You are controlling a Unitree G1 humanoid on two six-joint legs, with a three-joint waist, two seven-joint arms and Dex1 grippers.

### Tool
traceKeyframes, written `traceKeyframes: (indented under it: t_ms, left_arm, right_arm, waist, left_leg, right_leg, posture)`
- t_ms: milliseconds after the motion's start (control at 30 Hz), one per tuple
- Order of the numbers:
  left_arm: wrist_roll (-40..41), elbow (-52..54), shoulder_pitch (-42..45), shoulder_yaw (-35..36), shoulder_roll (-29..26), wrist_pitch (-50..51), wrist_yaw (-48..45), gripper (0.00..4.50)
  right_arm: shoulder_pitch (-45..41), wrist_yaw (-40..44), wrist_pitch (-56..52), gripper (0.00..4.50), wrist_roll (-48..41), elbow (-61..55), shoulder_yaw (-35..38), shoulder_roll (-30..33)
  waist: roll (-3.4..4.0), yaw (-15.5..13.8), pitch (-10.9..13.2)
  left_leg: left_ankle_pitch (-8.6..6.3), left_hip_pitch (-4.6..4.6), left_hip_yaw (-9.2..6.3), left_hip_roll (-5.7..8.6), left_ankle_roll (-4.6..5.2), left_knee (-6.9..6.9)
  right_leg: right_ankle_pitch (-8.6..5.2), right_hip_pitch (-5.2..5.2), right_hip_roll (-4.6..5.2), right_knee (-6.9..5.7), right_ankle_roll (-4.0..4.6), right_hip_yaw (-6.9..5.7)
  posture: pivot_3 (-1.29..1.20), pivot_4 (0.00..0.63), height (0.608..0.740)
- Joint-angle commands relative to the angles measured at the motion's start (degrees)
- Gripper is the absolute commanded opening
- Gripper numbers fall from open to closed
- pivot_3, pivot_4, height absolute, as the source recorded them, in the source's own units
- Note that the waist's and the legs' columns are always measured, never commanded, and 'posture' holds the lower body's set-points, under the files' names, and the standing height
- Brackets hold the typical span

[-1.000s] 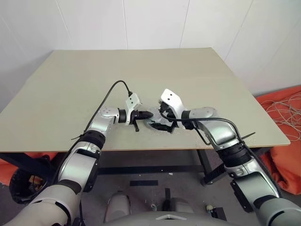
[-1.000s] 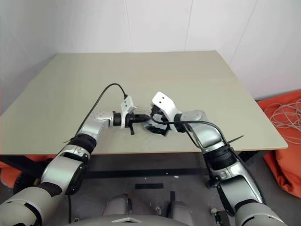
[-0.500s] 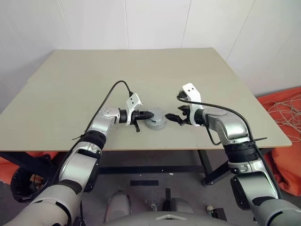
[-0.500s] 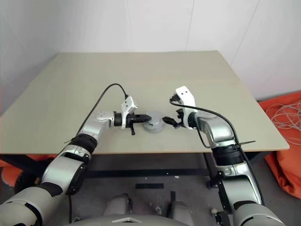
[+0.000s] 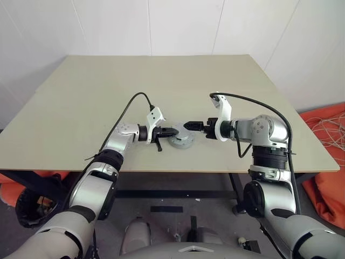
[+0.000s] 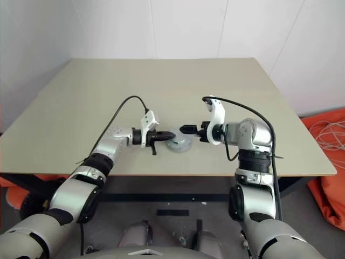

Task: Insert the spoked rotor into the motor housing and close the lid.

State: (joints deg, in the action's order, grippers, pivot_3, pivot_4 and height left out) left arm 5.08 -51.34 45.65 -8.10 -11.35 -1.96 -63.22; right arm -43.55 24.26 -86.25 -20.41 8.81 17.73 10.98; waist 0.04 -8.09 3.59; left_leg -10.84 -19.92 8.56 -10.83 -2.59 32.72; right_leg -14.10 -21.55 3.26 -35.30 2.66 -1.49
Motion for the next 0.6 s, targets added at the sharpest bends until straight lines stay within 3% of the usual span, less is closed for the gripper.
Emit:
traceKeyframes:
  t_ms: [33, 600]
  left_arm:
    - [-1.0, -0.51, 0.47, -0.31, -0.35, 0.24, 0.14, 0.0]
    - [-1.04, -0.45, 0.75, -0.6, 0.23, 0.21, -0.31, 0.0]
  right_arm:
    - [-1.46, -1.36, -0.56, 4.49, -1.37, 0.09, 1.55, -0.62]
    - [-2.37, -5.95, -4.17, 4.49, -1.76, 4.9, 7.39, -2.53]
  waist:
    - [0.0, -0.07, 0.0]
    - [0.0, -0.61, 0.0]
  left_leg:
    - [0.01, 0.0, 0.0, 0.0, -0.01, 0.0]
    - [0.2, -0.05, 0.01, 0.02, -0.34, -0.3]
  right_leg:
    - [0.0, -0.01, 0.0, 0.0, 0.0, 0.0]
    - [0.0, -0.22, 0.0, 0.0, -0.01, 0.0]
  posture:
    - [0.0, 0.0, 0.74]
    - [0.0, 0.0, 0.74]
